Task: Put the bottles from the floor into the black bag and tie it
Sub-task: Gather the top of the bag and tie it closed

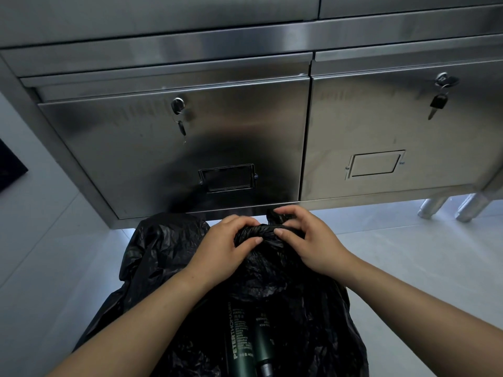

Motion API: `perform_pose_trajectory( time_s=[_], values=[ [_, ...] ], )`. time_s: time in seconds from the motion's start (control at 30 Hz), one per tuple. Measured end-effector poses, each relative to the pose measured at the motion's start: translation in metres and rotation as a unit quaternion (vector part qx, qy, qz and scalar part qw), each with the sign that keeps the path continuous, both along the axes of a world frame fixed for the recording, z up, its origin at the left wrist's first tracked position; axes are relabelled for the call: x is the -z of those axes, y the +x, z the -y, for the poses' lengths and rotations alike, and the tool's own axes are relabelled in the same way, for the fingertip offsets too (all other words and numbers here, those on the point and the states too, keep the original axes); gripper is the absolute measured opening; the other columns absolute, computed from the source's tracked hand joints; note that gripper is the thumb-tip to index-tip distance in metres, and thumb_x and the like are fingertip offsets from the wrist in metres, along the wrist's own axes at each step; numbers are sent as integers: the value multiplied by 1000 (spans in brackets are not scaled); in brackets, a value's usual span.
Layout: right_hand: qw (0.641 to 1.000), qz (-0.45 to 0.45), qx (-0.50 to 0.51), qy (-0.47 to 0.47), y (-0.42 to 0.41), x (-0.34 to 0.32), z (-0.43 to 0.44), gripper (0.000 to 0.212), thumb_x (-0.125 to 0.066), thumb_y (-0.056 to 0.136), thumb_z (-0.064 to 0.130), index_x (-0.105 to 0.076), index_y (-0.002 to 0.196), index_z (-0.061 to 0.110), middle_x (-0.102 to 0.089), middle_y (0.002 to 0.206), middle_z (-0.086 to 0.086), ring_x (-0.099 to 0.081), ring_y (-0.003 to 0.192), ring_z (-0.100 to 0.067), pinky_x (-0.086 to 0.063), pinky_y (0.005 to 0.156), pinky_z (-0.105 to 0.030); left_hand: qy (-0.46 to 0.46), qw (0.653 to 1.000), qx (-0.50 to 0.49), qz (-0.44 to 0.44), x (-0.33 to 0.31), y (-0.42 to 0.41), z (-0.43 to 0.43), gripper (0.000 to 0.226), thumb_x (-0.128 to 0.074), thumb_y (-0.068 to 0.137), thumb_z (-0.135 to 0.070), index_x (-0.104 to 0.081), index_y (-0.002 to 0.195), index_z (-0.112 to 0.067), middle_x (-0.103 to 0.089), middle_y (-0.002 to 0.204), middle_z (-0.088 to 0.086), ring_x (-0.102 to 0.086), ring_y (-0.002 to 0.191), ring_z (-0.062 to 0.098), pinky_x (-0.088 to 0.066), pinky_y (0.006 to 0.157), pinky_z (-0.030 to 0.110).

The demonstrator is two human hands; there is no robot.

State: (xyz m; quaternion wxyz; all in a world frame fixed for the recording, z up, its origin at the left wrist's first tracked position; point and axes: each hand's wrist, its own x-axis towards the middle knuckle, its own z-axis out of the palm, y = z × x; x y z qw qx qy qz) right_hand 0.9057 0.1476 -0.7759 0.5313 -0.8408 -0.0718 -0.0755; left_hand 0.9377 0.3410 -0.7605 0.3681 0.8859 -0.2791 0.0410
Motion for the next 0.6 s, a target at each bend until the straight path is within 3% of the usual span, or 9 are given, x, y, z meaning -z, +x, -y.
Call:
perform_pose_trajectory(
  time_s=[0.2, 0.27, 0.4, 0.5, 0.6],
  values=[
    [1000, -19, -12, -18, 1, 1, 0, 15, -54, 92, 31, -50, 97, 45, -68, 74, -9, -61, 72, -26, -49, 73, -39, 18, 1000, 10, 9, 0, -3, 1, 11, -63, 86, -28, -63, 96, -24, -63, 91, -16, -52, 84, -13, -34, 72, 2],
    [999, -23, -17, -24, 1, 1, 0, 11, -55, 92, 32, -53, 98, 41, -68, 76, -8, -62, 73, -24, -49, 74, -40, 20, 1000, 11, 2, 0, -3, 1, 7, -61, 87, -28, -61, 95, -26, -63, 88, -15, -52, 77, -12, -35, 67, 4],
    [999, -24, -31, -20, -2, -1, 1, 14, -65, 84, 37, -63, 97, 35, -71, 91, 16, -65, 88, 2, -51, 84, -22, 13, 1000, -9, -3, 2, -1, 0, 9, -59, 88, -27, -62, 96, -26, -63, 88, -15, -53, 83, -9, -35, 67, 4],
    [999, -24, -25, -27, -5, -3, 1, 25, -77, 72, 37, -66, 95, 36, -70, 90, 21, -64, 88, 7, -48, 81, -11, 7, 1000, -14, -3, 3, 0, -1, 10, -60, 87, -26, -63, 97, -26, -63, 88, -16, -53, 85, -10, -35, 69, 3],
    [1000, -22, -14, -13, -3, -4, 1, 19, -76, 76, 26, -69, 91, 35, -71, 86, 19, -64, 84, 7, -47, 77, -9, 4, 1000, -8, -8, 3, 0, -1, 12, -62, 87, -27, -63, 98, -27, -65, 91, -16, -56, 89, -6, -36, 73, 3]
  ],
)
